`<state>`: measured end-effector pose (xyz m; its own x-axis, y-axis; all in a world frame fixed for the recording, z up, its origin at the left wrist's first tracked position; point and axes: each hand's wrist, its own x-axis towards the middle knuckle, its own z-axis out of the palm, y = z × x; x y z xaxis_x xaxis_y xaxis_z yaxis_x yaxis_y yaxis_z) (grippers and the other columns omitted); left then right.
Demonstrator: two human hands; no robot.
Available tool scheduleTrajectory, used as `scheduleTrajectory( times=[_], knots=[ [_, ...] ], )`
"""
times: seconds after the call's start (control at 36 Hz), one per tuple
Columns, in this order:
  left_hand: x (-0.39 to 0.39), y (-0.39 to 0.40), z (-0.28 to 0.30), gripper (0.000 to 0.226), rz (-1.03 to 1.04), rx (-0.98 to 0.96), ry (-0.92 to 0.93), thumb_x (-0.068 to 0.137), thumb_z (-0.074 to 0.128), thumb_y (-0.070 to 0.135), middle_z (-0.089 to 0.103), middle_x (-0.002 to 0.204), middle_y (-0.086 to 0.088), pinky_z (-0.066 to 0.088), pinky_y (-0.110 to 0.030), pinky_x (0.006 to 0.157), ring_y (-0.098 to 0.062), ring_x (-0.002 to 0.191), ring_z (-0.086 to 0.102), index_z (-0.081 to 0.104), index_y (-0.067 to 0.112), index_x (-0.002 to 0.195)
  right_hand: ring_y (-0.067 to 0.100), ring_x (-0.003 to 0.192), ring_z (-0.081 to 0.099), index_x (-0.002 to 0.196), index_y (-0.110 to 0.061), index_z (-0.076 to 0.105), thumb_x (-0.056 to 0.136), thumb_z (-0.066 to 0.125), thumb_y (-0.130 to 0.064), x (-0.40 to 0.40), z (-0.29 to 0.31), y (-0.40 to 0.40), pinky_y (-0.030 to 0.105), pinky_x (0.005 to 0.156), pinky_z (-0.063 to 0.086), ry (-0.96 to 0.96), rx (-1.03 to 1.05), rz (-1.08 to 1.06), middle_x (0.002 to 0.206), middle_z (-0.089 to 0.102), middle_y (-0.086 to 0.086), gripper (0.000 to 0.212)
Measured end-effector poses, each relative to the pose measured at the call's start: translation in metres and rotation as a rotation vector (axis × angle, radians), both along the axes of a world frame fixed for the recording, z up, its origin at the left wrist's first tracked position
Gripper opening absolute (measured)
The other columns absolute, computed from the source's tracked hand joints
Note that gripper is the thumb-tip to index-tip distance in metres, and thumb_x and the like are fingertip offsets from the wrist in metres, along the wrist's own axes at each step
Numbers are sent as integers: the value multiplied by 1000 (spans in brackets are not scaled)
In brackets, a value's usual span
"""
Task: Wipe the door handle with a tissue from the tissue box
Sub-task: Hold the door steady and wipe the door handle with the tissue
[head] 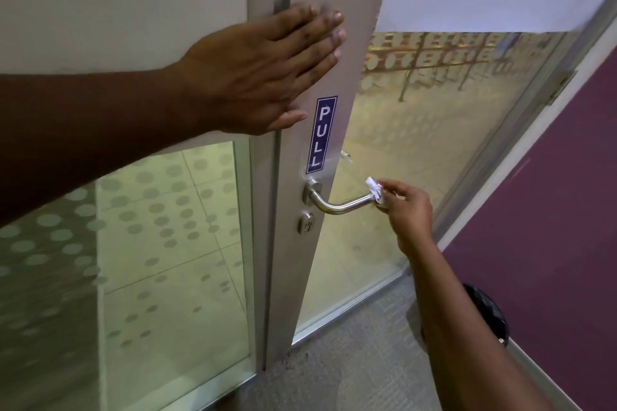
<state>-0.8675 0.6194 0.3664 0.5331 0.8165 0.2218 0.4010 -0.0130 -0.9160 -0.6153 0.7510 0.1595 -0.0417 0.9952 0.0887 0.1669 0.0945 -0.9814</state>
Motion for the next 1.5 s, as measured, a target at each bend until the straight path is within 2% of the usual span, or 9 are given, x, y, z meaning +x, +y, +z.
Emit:
scheduleTrajectory(
  times=[0.06, 0.14, 0.22, 0.47, 0.69, 1.06, 1.17, 1.31, 1.5],
  knots=[
    [0, 0, 0, 84, -1, 2, -5, 97, -19, 47, 8, 164, -32, 16, -51, 125, -45, 155, 8, 1, -9, 157, 6, 75, 66, 86, -26, 79, 84, 75, -34, -1, 4, 1, 15, 70, 48, -311, 205, 9, 75, 75, -6, 9],
    [0, 1, 1, 84, -3, 1, -13, 98, -18, 48, 8, 165, -31, 15, -50, 125, -45, 155, 8, 1, -8, 157, 28, 79, 64, 85, -13, 78, 88, 73, -33, -5, 20, 9, 34, 72, 51, -675, 394, 56, 81, 71, 14, 21],
    [0, 0, 1, 84, -9, 0, -9, 98, -18, 47, 9, 165, -31, 14, -51, 126, -44, 155, 8, 1, -8, 157, 36, 78, 61, 87, -9, 76, 93, 68, -32, -11, 36, 14, 35, 69, 48, -944, 398, 150, 80, 66, 18, 25],
    [-2, 1, -2, 84, -19, 17, 14, 97, -20, 46, 11, 165, -30, 15, -50, 126, -44, 155, 11, 2, -9, 156, 32, 78, 61, 99, -6, 72, 92, 56, -3, -21, 42, -26, 34, 67, 50, -1306, 512, 191, 93, 59, 13, 17],
    [-2, 1, -1, 84, -29, 7, -12, 98, -18, 48, 8, 165, -31, 15, -51, 126, -45, 155, 8, 1, -8, 157, 25, 80, 58, 97, -8, 70, 92, 60, -6, -47, 42, -61, 35, 66, 53, -1342, 566, 200, 88, 56, 8, 12],
    [-5, 3, -3, 82, -64, 36, -11, 100, -15, 48, 7, 165, -32, 15, -50, 126, -45, 155, 8, -1, -9, 157, 23, 70, 38, 102, -7, 65, 91, 59, -3, -50, 30, -83, 33, 47, 32, -1326, 751, 310, 80, 44, 6, 13],
    [-3, 4, -3, 83, -70, 42, 0, 98, -17, 47, 8, 165, -32, 15, -50, 126, -45, 155, 9, 0, -8, 157, 27, 77, 55, 110, -11, 68, 91, 57, -2, -29, 27, -76, 40, 57, 51, -1230, 749, 358, 89, 56, 6, 24],
    [-3, 3, -2, 82, -63, 31, 5, 98, -15, 47, 9, 165, -31, 14, -51, 126, -44, 155, 10, 1, -8, 157, 31, 87, 67, 87, -11, 76, 96, 64, -20, 0, 34, -64, 37, 65, 51, -896, 634, 241, 81, 64, 6, 17],
    [-1, 2, 0, 81, -79, 31, -18, 99, -15, 47, 10, 165, -30, 12, -50, 127, -43, 155, 11, 4, -6, 158, 29, 62, 57, 96, -14, 76, 98, 62, -33, 25, 30, -60, 36, 56, 48, -848, 659, 125, 82, 61, 5, 23]
  ],
)
